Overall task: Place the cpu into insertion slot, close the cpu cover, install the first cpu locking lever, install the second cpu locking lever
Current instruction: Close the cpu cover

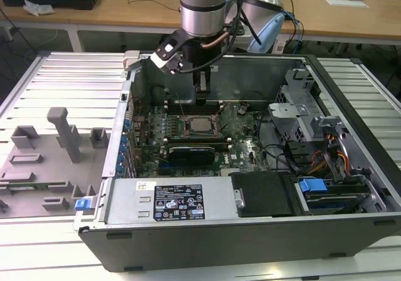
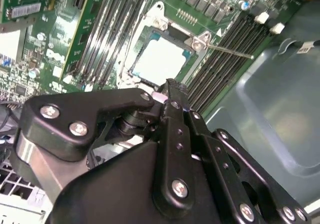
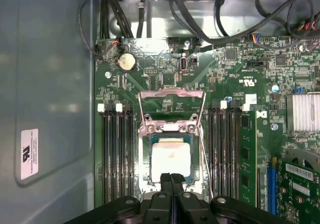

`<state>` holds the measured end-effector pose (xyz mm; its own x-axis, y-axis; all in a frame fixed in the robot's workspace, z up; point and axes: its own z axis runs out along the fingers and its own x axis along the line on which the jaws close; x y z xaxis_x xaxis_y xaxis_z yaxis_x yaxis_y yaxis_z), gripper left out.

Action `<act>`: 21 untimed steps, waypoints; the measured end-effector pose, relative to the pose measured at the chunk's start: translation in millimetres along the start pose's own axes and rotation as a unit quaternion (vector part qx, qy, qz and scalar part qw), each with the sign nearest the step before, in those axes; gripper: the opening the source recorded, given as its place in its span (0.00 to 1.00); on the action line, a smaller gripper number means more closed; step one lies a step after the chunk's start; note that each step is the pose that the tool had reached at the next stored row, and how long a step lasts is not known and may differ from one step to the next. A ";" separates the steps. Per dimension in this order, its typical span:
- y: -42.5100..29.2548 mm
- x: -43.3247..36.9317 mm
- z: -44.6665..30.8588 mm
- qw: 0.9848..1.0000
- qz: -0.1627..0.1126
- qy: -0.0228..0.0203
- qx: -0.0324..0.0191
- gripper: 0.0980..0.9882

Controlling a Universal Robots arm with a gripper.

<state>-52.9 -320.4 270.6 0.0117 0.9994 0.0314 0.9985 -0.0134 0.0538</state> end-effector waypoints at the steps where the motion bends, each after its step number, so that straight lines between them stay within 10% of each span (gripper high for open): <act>1: 5.7 0.0 0.4 1.000 0.000 0.000 0.000 0.01; 8: 47.1 -1.2 2.5 1.000 0.000 0.000 0.000 0.01; 21: 88.7 -2.0 5.9 1.000 0.000 0.000 0.000 0.01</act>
<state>36.0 -323.3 269.4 0.0116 0.9994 0.0315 0.9985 -0.0133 0.0536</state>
